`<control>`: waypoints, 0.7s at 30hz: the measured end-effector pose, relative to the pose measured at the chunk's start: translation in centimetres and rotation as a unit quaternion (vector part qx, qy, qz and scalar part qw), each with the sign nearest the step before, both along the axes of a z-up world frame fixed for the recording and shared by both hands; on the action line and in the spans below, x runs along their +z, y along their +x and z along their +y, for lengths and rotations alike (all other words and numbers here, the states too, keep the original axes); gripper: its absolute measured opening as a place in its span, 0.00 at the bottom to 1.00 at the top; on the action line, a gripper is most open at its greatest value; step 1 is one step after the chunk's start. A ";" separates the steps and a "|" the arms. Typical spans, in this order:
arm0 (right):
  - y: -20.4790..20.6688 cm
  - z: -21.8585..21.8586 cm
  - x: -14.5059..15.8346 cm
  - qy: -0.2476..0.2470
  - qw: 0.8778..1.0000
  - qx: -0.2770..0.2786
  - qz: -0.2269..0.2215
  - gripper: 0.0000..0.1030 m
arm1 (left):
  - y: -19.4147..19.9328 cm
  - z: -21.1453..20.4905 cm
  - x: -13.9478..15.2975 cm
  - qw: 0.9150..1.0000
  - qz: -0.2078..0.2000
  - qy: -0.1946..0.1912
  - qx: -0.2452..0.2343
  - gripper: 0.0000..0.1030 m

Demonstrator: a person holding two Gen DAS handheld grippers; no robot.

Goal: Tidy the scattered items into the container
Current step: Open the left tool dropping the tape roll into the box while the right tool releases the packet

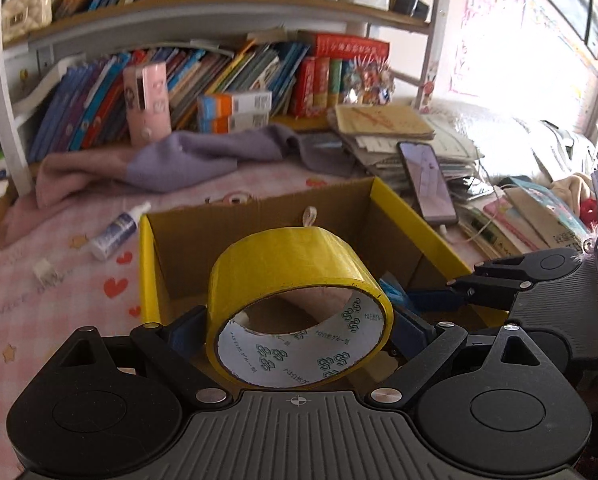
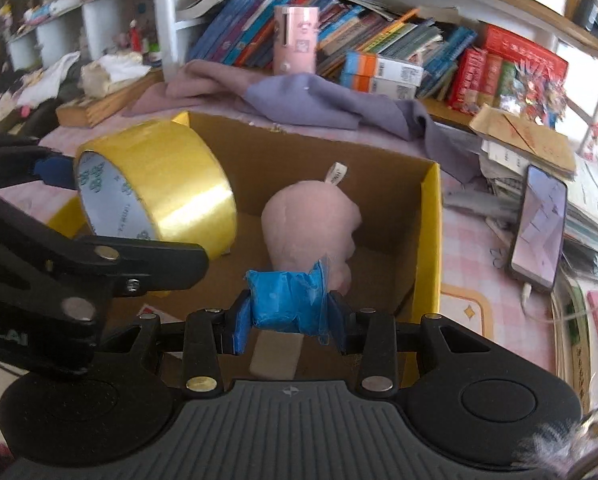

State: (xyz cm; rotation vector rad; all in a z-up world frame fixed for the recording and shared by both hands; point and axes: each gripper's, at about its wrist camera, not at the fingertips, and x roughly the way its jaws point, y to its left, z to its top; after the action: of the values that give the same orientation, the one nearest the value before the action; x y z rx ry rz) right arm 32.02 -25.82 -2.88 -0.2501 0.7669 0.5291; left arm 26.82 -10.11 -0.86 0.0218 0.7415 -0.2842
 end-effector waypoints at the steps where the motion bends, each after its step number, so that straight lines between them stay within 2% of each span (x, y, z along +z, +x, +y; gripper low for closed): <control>1: 0.0 0.1 -0.1 0.000 1.000 0.006 0.001 0.36 | 0.1 0.0 -0.1 1.000 0.003 -0.001 0.003 0.93; 4: 0.3 0.1 -0.5 0.006 1.000 0.016 0.017 0.36 | 0.1 -0.1 -0.3 1.000 0.009 0.001 0.009 0.93; 8: 0.6 0.3 -0.6 0.013 1.000 0.016 0.017 0.38 | 0.0 0.2 -0.3 1.000 0.014 0.000 0.023 0.93; 10: 0.5 0.3 -0.4 0.018 1.000 0.015 0.014 0.43 | 0.0 0.3 -0.1 1.000 0.015 -0.002 0.027 0.93; 15: -0.2 0.1 0.3 0.029 1.000 0.012 0.001 0.53 | -0.7 0.6 0.6 1.000 0.000 0.001 0.030 0.94; 21: -1.4 -0.3 1.2 0.026 0.999 -0.002 -0.020 0.56 | -1.8 0.7 1.6 0.999 -0.038 -0.002 0.027 0.98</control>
State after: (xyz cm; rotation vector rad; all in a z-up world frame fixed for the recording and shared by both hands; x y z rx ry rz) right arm 30.63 -26.10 -1.68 -0.2097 0.7143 0.5391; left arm 24.98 -9.38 0.77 0.0086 0.6655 -0.2325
